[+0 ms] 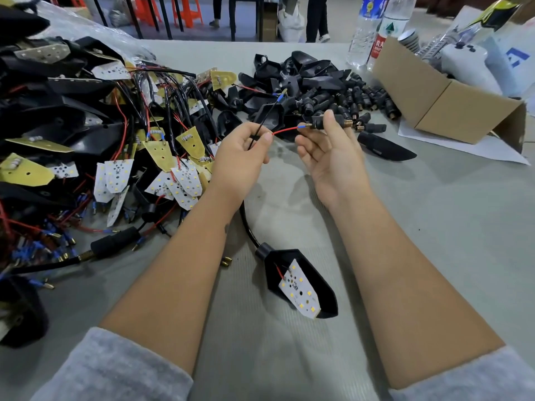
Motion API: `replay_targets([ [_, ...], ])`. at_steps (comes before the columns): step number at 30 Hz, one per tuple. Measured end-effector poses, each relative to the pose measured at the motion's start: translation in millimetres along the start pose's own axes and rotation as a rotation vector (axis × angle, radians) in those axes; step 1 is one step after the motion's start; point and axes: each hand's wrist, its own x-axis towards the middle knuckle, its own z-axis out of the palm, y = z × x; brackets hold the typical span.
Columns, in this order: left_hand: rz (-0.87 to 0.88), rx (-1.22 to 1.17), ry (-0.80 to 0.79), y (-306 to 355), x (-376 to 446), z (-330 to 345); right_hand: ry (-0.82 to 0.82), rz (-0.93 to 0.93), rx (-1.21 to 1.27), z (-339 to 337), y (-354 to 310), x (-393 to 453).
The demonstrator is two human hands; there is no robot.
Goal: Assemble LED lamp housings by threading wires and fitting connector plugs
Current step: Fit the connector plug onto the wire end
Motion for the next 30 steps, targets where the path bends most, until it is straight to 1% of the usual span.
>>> replay_targets([
  [6, 0.012, 0.003, 0.020, -3.9, 1.3, -0.7, -0.035, 0.012, -0.040, 0.1, 1.0, -0.3],
  [14, 0.010, 0.005, 0.036, -0.8, -0.5, -3.0, -0.033, -0.016, -0.106, 0.4, 0.6, -2.8],
  [20, -0.001, 0.044, 0.028, -0.3, -1.1, -1.6, -0.057, -0.011, -0.056, 0.7, -2.1, -4.6],
  [23, -0.002, 0.068, 0.023, -0.1, -1.6, -1.0, -0.055, -0.016, -0.071, 0.4, -1.2, -3.8],
  [27, -0.009, 0.045, 0.036, 0.6, -2.0, -2.8, -0.045, -0.040, -0.115, -2.6, 0.1, -2.0],
  [30, -0.018, 0.028, 0.015, 1.8, -2.1, -3.3, -0.031, -0.035, -0.100, -4.0, 0.5, -0.8],
])
